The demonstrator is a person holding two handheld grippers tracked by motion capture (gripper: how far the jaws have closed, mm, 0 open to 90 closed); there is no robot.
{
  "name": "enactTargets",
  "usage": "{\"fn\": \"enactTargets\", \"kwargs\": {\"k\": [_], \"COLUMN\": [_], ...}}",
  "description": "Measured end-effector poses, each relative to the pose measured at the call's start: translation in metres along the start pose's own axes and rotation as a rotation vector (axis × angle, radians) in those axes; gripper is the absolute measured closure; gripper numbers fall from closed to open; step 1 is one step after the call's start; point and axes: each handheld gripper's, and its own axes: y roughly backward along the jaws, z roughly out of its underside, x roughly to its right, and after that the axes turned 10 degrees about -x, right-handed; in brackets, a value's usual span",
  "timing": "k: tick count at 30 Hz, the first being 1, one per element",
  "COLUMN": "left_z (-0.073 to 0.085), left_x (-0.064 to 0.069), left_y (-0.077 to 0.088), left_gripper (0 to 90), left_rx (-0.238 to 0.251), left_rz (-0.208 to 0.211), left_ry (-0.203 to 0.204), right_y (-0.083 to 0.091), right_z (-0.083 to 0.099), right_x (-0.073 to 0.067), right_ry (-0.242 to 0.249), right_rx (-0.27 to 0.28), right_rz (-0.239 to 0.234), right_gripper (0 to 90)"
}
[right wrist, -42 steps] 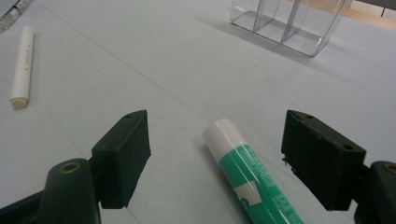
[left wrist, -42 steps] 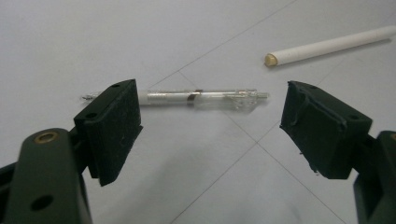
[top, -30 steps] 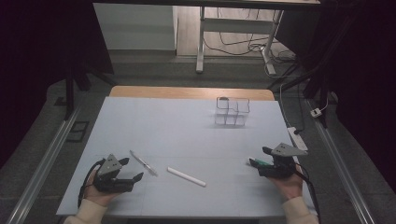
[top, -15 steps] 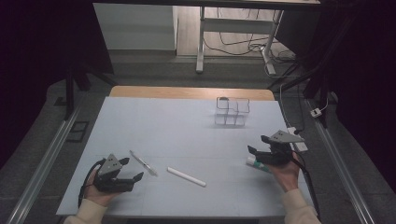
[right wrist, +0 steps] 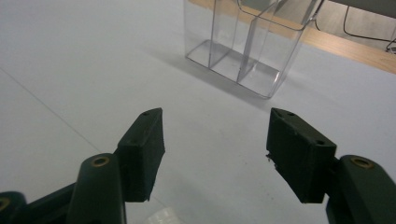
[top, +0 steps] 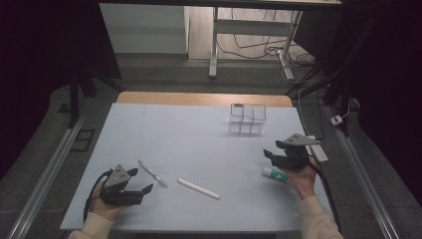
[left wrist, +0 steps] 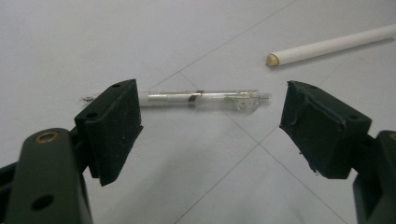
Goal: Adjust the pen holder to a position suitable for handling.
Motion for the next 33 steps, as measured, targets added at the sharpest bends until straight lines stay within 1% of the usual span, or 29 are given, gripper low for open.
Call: {"fn": "enactTargets", "kwargs": {"k": [3, 6, 10, 12, 13, 17, 18, 21, 24, 25, 29, 30, 33], "left_z": [0.000, 0.000, 0.000, 0.000, 0.000, 0.000, 0.000, 0.000, -0.001, -0.001, -0.001, -0.001, -0.002], "left_x": [0.000, 0.000, 0.000, 0.000, 0.000, 0.001, 0.001, 0.001, 0.001, 0.001, 0.001, 0.001, 0.002], "left_y": [-0.001, -0.001, -0.001, -0.002, -0.002, -0.002, -0.003, -0.003, -0.004, -0.004, -0.004, -0.006, -0.007], "left_gripper": [20.8, 20.8, 21.0, 21.0, 21.0, 21.1, 21.2, 21.2, 21.3, 21.2, 21.3, 21.3, 21.4], "left_rx": [-0.004, -0.006, -0.004, -0.006, -0.006, -0.009, -0.010, -0.011, -0.015, -0.015, -0.014, -0.019, -0.026], "left_rz": [0.000, 0.000, 0.001, 0.000, 0.000, -0.002, -0.002, -0.003, -0.003, -0.003, -0.002, 0.001, 0.002], "left_ry": [-0.001, 0.001, 0.002, 0.000, 0.000, 0.000, 0.000, 0.000, -0.001, -0.001, 0.000, -0.001, -0.004], "right_y": [-0.002, -0.005, -0.010, -0.012, -0.013, -0.015, -0.017, -0.020, -0.022, -0.022, -0.026, -0.027, -0.028], "right_z": [-0.002, -0.004, -0.010, -0.012, -0.014, -0.017, -0.018, -0.020, -0.022, -0.022, -0.027, -0.028, -0.032], "right_x": [0.003, 0.007, 0.011, 0.013, 0.013, 0.016, 0.018, 0.021, 0.024, 0.025, 0.030, 0.031, 0.033], "right_ry": [-0.006, -0.022, -0.021, -0.011, -0.017, -0.026, -0.031, -0.046, -0.049, -0.053, -0.043, -0.037, -0.040], "right_rx": [-0.003, -0.020, -0.029, -0.023, -0.014, -0.018, -0.024, -0.033, -0.046, -0.039, -0.079, -0.088, -0.100], "right_rz": [0.005, 0.004, 0.019, 0.025, 0.029, 0.041, 0.048, 0.054, 0.054, 0.058, 0.072, 0.074, 0.085], "right_gripper": [40.1, 45.4, 52.9, 55.1, 56.4, 58.9, 62.2, 68.0, 76.1, 79.0, 88.6, 89.1, 89.2]}}
